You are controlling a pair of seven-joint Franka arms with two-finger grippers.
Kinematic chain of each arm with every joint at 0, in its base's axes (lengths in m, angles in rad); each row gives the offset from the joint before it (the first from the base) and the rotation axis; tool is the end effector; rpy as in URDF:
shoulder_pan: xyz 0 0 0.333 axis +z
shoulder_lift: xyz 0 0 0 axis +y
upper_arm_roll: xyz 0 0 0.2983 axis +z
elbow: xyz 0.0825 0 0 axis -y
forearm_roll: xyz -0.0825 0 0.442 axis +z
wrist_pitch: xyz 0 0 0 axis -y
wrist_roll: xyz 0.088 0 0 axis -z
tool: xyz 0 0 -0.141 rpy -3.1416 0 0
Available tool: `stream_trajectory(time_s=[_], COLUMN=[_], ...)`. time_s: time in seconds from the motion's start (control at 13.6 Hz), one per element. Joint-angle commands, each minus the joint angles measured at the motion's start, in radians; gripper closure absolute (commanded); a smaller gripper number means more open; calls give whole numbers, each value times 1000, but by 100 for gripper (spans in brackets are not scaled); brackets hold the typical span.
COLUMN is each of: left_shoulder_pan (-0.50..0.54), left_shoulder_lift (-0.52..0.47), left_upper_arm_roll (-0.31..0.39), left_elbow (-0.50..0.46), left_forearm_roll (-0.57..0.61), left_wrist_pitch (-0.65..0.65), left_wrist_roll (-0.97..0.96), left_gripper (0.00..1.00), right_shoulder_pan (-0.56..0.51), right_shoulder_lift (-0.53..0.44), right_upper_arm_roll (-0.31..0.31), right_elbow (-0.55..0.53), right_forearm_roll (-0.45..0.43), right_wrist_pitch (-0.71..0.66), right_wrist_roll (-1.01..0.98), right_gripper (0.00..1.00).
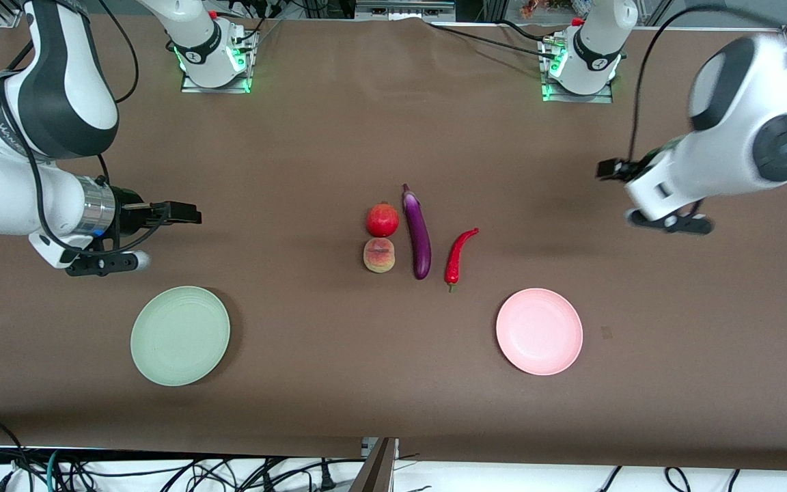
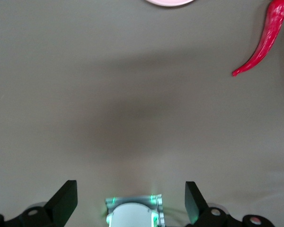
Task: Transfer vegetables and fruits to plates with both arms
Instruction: 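Reach the right gripper to the apple while the left gripper reaches the chili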
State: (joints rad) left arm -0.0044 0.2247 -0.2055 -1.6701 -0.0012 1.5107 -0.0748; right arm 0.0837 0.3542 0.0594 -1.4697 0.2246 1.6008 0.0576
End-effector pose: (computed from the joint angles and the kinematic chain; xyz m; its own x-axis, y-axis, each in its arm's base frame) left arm 0.6081 -0.1243 0.3820 0.9186 -0.1319 -0.3725 -0.1346 -0.9907 0.0188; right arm 0.6741 0.1243 0.4008 0.9690 0.0774 -0.2347 0.0240 -0.9746 -0.2225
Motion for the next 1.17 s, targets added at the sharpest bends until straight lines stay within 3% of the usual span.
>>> stream_trajectory(time_s=[0.0, 0.66, 0.95, 1.1], left_shoulder_pan=[-49, -324, -362, -373], left_shoulder_lift=[106, 379, 488, 507], left_upper_arm_roll=[3, 6, 6, 6], left_elbow=[35, 33, 24, 24], left_forearm_roll=[-17, -29, -20, -19], left_wrist_pitch=[93, 619, 824, 838], left_wrist_roll=[-6, -384, -418, -418], left_gripper=[0, 0, 0, 2], right_shoulder_pan=[8, 158, 217, 258], right_shoulder_lift=[23, 144, 189, 216], right_upper_arm_roll=[0, 0, 0, -1], right_elbow=[6, 6, -1, -1], right_forearm_roll=[50, 90, 93, 94], right_wrist_pitch=[27, 168, 168, 185], right_wrist_roll=[59, 195, 200, 202], right_gripper=[0, 0, 0, 0])
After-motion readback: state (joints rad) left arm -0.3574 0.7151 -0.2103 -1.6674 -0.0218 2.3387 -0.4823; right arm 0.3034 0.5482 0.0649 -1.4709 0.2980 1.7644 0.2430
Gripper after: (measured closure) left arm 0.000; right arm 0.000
